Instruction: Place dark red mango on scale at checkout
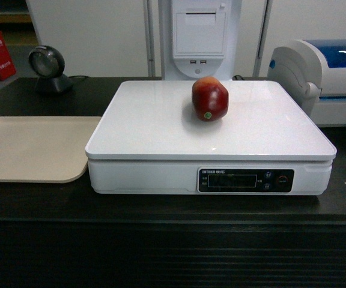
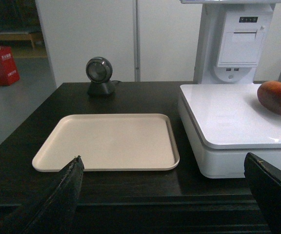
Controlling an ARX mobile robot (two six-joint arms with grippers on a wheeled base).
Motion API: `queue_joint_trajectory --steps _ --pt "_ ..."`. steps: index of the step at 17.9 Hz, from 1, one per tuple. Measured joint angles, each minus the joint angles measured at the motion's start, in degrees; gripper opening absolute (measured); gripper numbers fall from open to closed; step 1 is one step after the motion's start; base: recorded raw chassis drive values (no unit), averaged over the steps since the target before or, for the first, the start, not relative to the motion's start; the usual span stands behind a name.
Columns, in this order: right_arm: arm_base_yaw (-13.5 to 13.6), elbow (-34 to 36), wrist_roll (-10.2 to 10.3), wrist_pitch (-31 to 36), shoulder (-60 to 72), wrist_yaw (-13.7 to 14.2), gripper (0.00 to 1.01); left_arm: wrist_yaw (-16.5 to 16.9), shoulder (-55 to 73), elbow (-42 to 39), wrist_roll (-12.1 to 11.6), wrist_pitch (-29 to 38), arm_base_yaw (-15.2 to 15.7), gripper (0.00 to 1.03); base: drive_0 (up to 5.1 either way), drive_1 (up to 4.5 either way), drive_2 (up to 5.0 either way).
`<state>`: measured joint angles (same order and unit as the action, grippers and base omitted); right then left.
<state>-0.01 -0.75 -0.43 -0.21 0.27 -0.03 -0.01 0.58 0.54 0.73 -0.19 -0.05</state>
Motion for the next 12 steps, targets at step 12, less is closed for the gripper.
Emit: queue_joint_trajectory --steps 12 --pt "0.00 0.00 0.00 0.00 0.00 0.00 0.98 -0.02 0.00 0.00 0.00 0.02 0.00 0.98 0.0 0.00 0.0"
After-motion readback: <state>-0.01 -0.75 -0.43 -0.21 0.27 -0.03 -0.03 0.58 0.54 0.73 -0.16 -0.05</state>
